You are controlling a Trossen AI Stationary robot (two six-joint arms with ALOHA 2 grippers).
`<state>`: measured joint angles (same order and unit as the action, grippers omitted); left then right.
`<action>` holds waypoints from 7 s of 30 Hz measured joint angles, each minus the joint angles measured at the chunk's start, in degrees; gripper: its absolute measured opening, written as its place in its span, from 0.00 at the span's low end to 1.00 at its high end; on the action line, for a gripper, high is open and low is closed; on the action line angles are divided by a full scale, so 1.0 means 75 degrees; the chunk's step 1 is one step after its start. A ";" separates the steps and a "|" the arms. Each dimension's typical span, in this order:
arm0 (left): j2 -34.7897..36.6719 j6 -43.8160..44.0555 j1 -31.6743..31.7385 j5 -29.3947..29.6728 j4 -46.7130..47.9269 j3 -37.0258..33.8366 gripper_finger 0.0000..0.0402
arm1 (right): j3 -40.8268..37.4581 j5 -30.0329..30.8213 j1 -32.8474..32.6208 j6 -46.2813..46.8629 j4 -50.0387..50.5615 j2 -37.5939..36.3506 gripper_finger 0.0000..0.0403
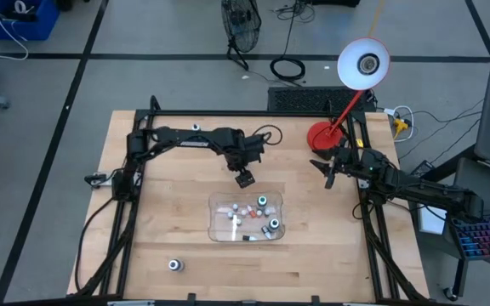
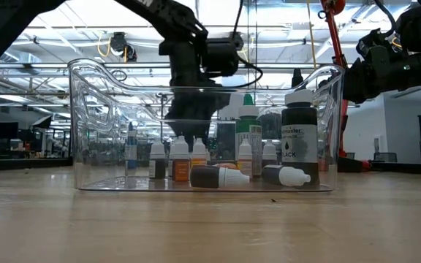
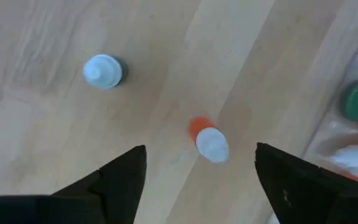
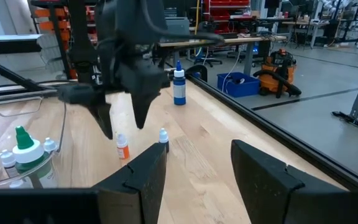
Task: Pick & Place food coloring
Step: Put the small orange food coloring bottle into the transparent bin, then put the small blue food coloring bottle into the transparent bin
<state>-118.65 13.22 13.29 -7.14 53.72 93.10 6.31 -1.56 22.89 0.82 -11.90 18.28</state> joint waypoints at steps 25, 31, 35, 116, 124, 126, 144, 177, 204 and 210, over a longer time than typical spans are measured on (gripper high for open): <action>-0.0400 -0.0793 -0.0077 0.0956 -0.0117 0.0000 0.73 | 0.0000 0.0000 0.0000 0.0003 0.0007 0.0000 0.42; -0.0594 -0.0957 -0.0077 0.0659 -0.0059 0.0000 0.69 | 0.0000 0.0000 0.0000 0.0000 0.0006 0.0000 0.42; -0.0794 -0.1018 -0.0077 0.0520 -0.0134 -0.0003 0.65 | 0.0000 0.0000 -0.0001 0.0002 0.0005 0.0000 0.42; 0.1753 0.0596 -0.2847 0.0424 -0.1491 -0.2873 0.15 | 0.0003 -0.0002 0.0000 0.0002 -0.0012 0.0003 0.42; 0.1782 0.0502 -0.2776 0.0381 -0.1473 -0.2871 0.15 | 0.0003 -0.0001 0.0000 0.0000 -0.0012 0.0003 0.42; 0.1783 0.0519 -0.2778 0.0356 -0.1476 -0.2871 0.19 | 0.0003 -0.0003 0.0000 0.0000 -0.0012 0.0003 0.42; 0.1786 0.0660 -0.2773 0.0347 -0.0860 -0.2358 0.52 | 0.0003 -0.0001 -0.0002 0.0002 -0.0006 0.0003 0.42; -0.0320 -0.2416 -0.0131 0.2186 -0.0404 0.0245 0.52 | 0.0003 -0.0002 0.0000 0.0001 0.0011 0.0000 0.42; -0.0359 -0.4925 0.0200 0.1227 -0.1029 0.0256 0.52 | 0.0003 -0.0003 -0.0003 0.0003 0.0015 0.0000 0.42; -0.0362 -0.4684 0.0322 0.1115 -0.1041 0.0256 0.52 | 0.0003 -0.0003 0.0000 0.0002 0.0015 0.0000 0.42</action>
<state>-121.36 -21.91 15.71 1.22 45.91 95.02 6.33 -1.58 22.90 0.84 -11.79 18.28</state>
